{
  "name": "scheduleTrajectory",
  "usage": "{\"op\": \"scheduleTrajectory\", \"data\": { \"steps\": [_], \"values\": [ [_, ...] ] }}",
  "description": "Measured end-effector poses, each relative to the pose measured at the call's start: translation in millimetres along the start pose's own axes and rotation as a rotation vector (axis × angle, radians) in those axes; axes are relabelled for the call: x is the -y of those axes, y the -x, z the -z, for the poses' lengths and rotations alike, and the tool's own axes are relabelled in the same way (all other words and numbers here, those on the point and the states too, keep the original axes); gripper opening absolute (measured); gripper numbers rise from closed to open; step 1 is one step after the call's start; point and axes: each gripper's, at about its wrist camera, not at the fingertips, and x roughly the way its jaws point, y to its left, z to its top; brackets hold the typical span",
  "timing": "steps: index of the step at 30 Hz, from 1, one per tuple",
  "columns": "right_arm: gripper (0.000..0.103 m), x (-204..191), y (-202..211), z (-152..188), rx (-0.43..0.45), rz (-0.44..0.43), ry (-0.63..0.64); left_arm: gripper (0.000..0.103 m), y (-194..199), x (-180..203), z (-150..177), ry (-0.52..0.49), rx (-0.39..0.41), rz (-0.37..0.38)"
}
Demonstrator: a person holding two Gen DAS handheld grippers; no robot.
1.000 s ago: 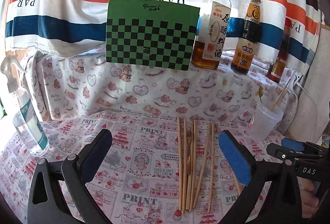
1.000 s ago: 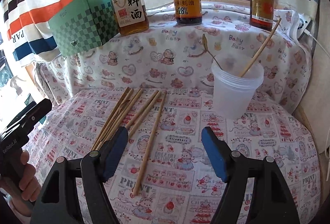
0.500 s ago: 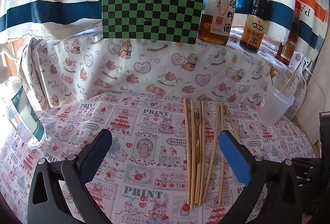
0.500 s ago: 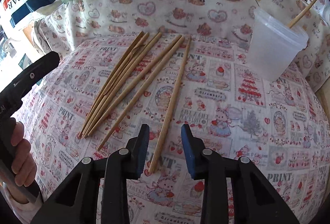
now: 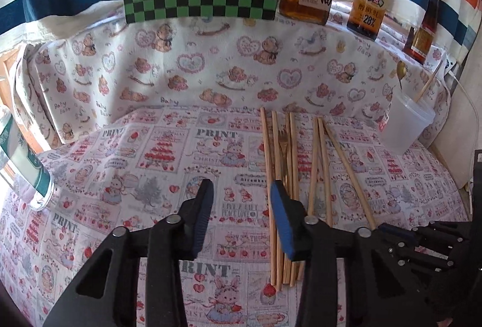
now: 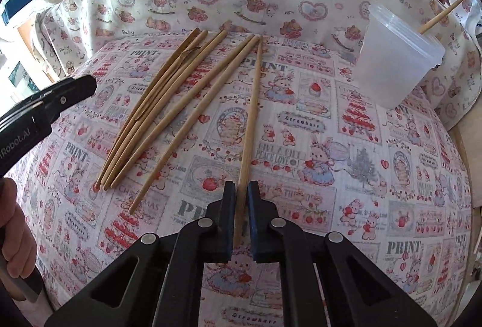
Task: Organize utensils
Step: 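Grasp another bamboo chopstick with the right tool while the left tool approaches the pile, then close the left tool on a bamboo chopstick and lift it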
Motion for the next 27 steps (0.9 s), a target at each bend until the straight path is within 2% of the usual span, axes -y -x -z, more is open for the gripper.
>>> {"op": "scheduleTrajectory", "data": {
  "steps": [3, 7, 10, 14, 21, 25, 27],
  "values": [
    [0.008, 7, -1, -5, 0.022, 0.021, -0.032, 0.024, -6, 4, 3, -0.02, -0.051, 0.0],
    [0.008, 17, 6, -7, 0.045, -0.01, -0.065, 0.018, -15, 10, 8, -0.038, -0.124, 0.036],
    [0.008, 19, 9, -9, 0.054, -0.015, -0.07, 0.013, -24, 16, 13, -0.063, -0.165, 0.019],
    [0.008, 19, 10, -9, 0.049, -0.005, -0.059, 0.008, -31, 16, 17, -0.042, -0.214, 0.078],
    [0.008, 19, 6, -9, 0.038, 0.019, -0.059, 0.008, -32, 23, 19, -0.073, -0.215, 0.052],
    [0.008, 19, 3, -9, 0.038, 0.026, -0.058, 0.016, -35, 22, 19, -0.083, -0.226, 0.046],
    [0.008, 19, 3, -9, 0.04, 0.029, -0.059, 0.013, -37, 21, 18, -0.076, -0.237, 0.03]
  ]
}}
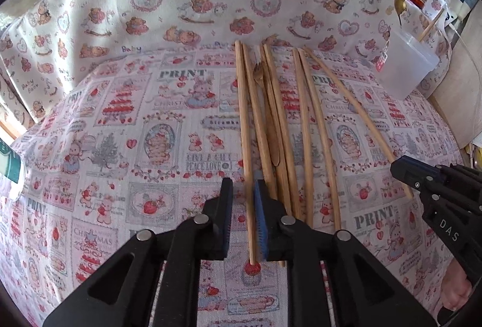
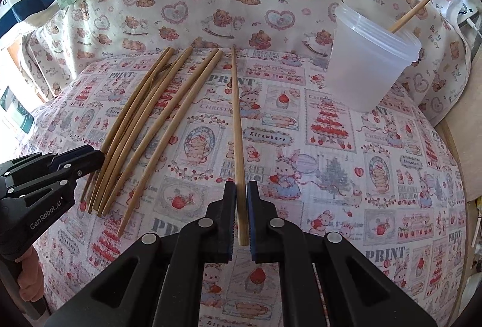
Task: Organize utensils
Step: 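Close the left tool on a bamboo chopstick and lift it, then carry both held chopsticks toward the clear cup with both tools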
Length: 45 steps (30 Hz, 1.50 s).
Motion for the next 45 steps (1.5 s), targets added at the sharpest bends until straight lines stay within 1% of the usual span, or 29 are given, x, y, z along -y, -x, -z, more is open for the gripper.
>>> {"op": "scheduleTrajectory", "data": {
  "steps": [4, 6, 7, 8, 10, 11, 12, 13, 15, 16, 18, 21, 22, 25, 26, 27, 28, 30, 31, 32, 33, 35, 37, 38, 39, 42, 43, 45],
  "values": [
    [0.008, 4, 1, 0, -0.002, -0.002, -0.006, 0.013, 0, 9, 2, -0.036, 0.016, -0.055],
    [0.009, 6, 4, 0, -0.006, -0.019, -0.008, 0.013, -1, 11, 3, -0.046, 0.017, -0.065],
    [0.012, 7, 6, 0, -0.008, -0.033, -0.007, 0.013, 0, 9, 2, -0.044, 0.013, -0.06],
    [0.015, 7, 8, 0, -0.009, -0.047, -0.007, 0.016, 0, 7, 2, -0.036, 0.01, -0.059],
    [0.026, 9, 14, 0, 0.003, -0.059, -0.011, 0.017, 0, 1, 1, -0.007, 0.005, -0.038],
    [0.027, 10, 17, 0, 0.013, -0.055, -0.01, 0.015, 1, -1, 0, 0.003, 0.004, -0.027],
    [0.027, 11, 19, 0, 0.021, -0.044, -0.01, 0.007, 1, -2, 0, 0.008, 0.004, -0.031],
    [0.028, 12, 20, 0, 0.027, -0.03, -0.011, 0.005, 1, -3, 0, 0.01, 0.004, -0.036],
    [0.028, 15, 20, -1, 0.019, -0.008, -0.021, 0.005, 2, -6, -1, 0.023, 0.009, -0.011],
    [0.028, 16, 18, -2, 0.011, -0.016, -0.021, 0.005, 4, -7, -1, 0.027, 0.019, 0.004],
    [0.028, 16, 11, -2, -0.021, -0.036, -0.011, 0.005, 15, -5, -3, 0.017, 0.075, 0.01],
    [0.028, 9, 5, 2, -0.051, -0.048, 0.022, 0.005, 44, -5, -3, 0.009, 0.215, -0.001],
    [0.028, 5, 5, 4, -0.051, -0.033, 0.032, 0.005, 54, -6, -3, 0.016, 0.261, 0.006],
    [0.028, -4, 6, 8, -0.02, 0.084, 0.056, 0.005, 83, -16, -1, 0.05, 0.39, 0.016],
    [0.028, -6, 6, 8, -0.023, 0.085, 0.06, 0.005, 89, -19, -1, 0.064, 0.418, 0.019],
    [0.028, -6, 4, 9, -0.037, 0.065, 0.058, 0.004, 95, -24, -2, 0.082, 0.445, 0.027],
    [0.028, -5, 1, 9, -0.054, 0.045, 0.049, 0.004, 100, -28, -2, 0.099, 0.467, 0.037],
    [0.028, -3, -4, 9, -0.07, 0.032, 0.034, 0.004, 105, -35, -3, 0.12, 0.494, 0.051],
    [0.025, -3, -4, 8, -0.062, 0.034, 0.035, 0.004, 107, -38, -3, 0.131, 0.504, 0.054],
    [0.02, -3, -4, 8, -0.059, 0.032, 0.037, 0.004, 108, -40, -2, 0.14, 0.509, 0.055],
    [0.008, -3, -5, 7, -0.06, 0.022, 0.039, 0.004, 109, -42, -3, 0.146, 0.511, 0.058],
    [0.008, 0, -5, 6, -0.058, -0.01, 0.027, 0.004, 110, -44, -1, 0.153, 0.523, 0.079],
    [0.008, 12, 2, 3, -0.028, -0.063, -0.034, 0.004, 111, -42, 1, 0.148, 0.531, 0.063],
    [0.008, 15, 12, 2, 0.006, -0.102, -0.052, 0.004, 110, -41, 1, 0.147, 0.532, 0.053],
    [0.008, 19, 24, 1, 0.056, -0.127, -0.067, 0.004, 110, -40, 1, 0.149, 0.532, 0.054],
    [0.008, 25, 66, 3, 0.26, -0.102, -0.082, 0.004, 110, -38, 3, 0.144, 0.538, 0.048],
    [0.008, 29, 76, 4, 0.308, -0.11, -0.095, 0.004, 111, -38, 3, 0.145, 0.544, 0.047],
    [0.008, 37, 91, 5, 0.372, -0.146, -0.13, 0.004, 112, -38, 4, 0.143, 0.553, 0.048]
  ]
}}
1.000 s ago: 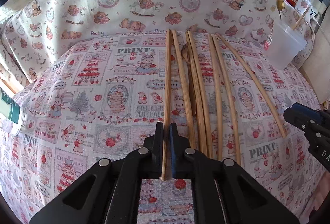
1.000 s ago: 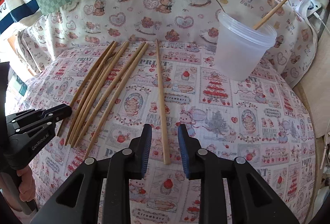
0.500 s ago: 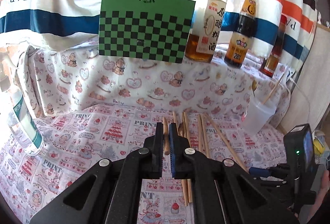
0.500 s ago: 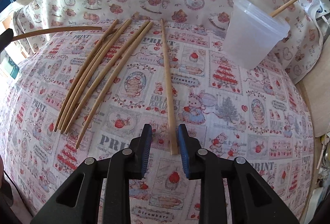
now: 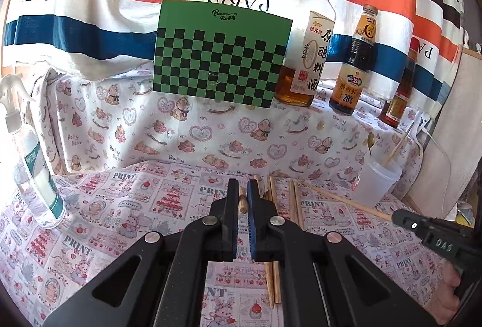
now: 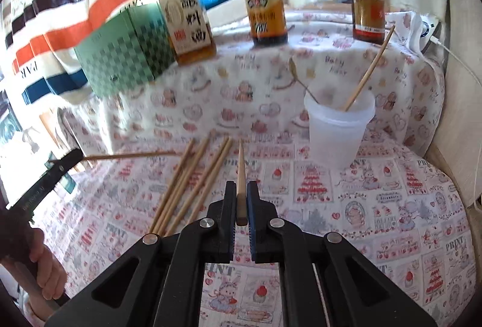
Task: Organize utensils
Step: 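Carry both held chopsticks toward the clear cup with both tools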
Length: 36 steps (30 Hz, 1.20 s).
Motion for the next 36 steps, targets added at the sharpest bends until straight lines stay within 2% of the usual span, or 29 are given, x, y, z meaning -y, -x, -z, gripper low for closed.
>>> {"op": "scheduleTrajectory", "data": {
  "steps": [6, 10, 12, 14, 16, 22, 26, 36],
  "values": [
    [0.008, 8, 26, -10, 0.134, -0.006, -0.038, 0.004, 3, 0, -1, 0.003, 0.019, 0.01],
    [0.008, 4, 40, -13, 0.193, -0.033, -0.032, 0.004, 4, 0, -1, 0.002, 0.023, 0.014],
    [0.008, 0, 46, -16, 0.221, -0.019, -0.015, 0.004, 5, 2, -3, -0.008, 0.027, 0.017],
    [0.008, -4, 50, -22, 0.224, 0.009, -0.007, 0.004, 5, 5, -10, -0.011, 0.017, 0.013],
    [0.008, -6, 52, -33, 0.207, -0.003, -0.008, 0.004, 3, 12, -22, -0.023, 0.011, 0.001],
    [0.008, -10, 61, -64, 0.212, 0.019, 0.025, 0.004, 11, 37, -49, -0.066, 0.04, 0.001],
    [0.008, -7, 67, -80, 0.203, 0.007, 0.031, 0.004, 16, 50, -62, -0.081, 0.045, 0.016],
    [0.008, 14, 89, -126, 0.245, 0.03, 0.019, 0.004, 17, 83, -100, -0.087, 0.062, 0.07]
  ]
}}
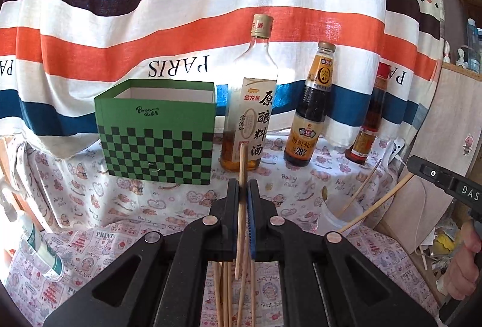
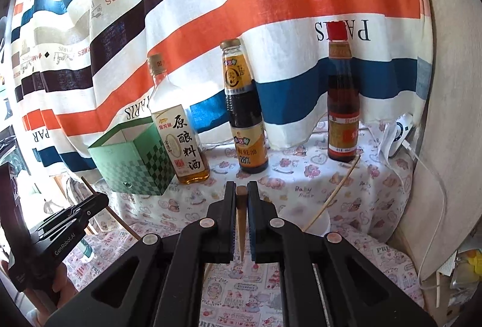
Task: Organize utensils
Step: 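Carry both held chopsticks toward the clear cup with both tools, then open both tools to drop the chopsticks into the clear cup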
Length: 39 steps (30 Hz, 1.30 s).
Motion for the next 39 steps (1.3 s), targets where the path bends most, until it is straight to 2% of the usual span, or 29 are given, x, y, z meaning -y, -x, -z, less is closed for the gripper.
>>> {"op": "scheduleTrajectory", "data": {
  "steps": [4, 6, 12, 20, 27, 30, 34, 36, 37, 38, 39],
  "values": [
    [0.008, 12, 2, -19, 0.027, 0.015, -0.011, 0.004, -3, 21, -22, 0.004, 0.042, 0.094],
    [0.008, 19, 3, -27, 0.044, 0.026, -0.014, 0.004, -5, 36, -33, -0.015, 0.07, 0.112],
    [0.008, 49, 0, -37, 0.09, 0.055, -0.07, 0.004, -28, 84, -62, -0.021, 0.078, 0.19],
    [0.008, 78, -20, -31, 0.084, 0.099, -0.084, 0.004, -69, 123, -62, -0.034, 0.118, 0.287],
    [0.008, 90, -38, -16, 0.054, 0.091, -0.099, 0.004, -114, 123, -38, 0.011, 0.051, 0.262],
    [0.008, 93, -51, -11, 0.017, 0.076, -0.102, 0.004, -124, 126, -28, -0.008, 0.036, 0.248],
    [0.008, 94, -71, -3, -0.038, 0.048, -0.091, 0.004, -136, 124, -19, 0.002, -0.022, 0.284],
    [0.008, 96, -78, 2, -0.052, 0.049, -0.11, 0.005, -135, 126, -17, -0.023, -0.019, 0.265],
    [0.008, 98, -80, 4, -0.051, 0.042, -0.126, 0.005, -134, 127, -16, -0.041, -0.019, 0.262],
    [0.008, 99, -81, 6, -0.052, 0.036, -0.13, 0.014, -133, 127, -15, -0.052, -0.034, 0.282],
    [0.008, 99, -81, 7, -0.051, 0.039, -0.121, 0.03, -132, 126, -16, -0.055, -0.054, 0.309]
  ]
}}
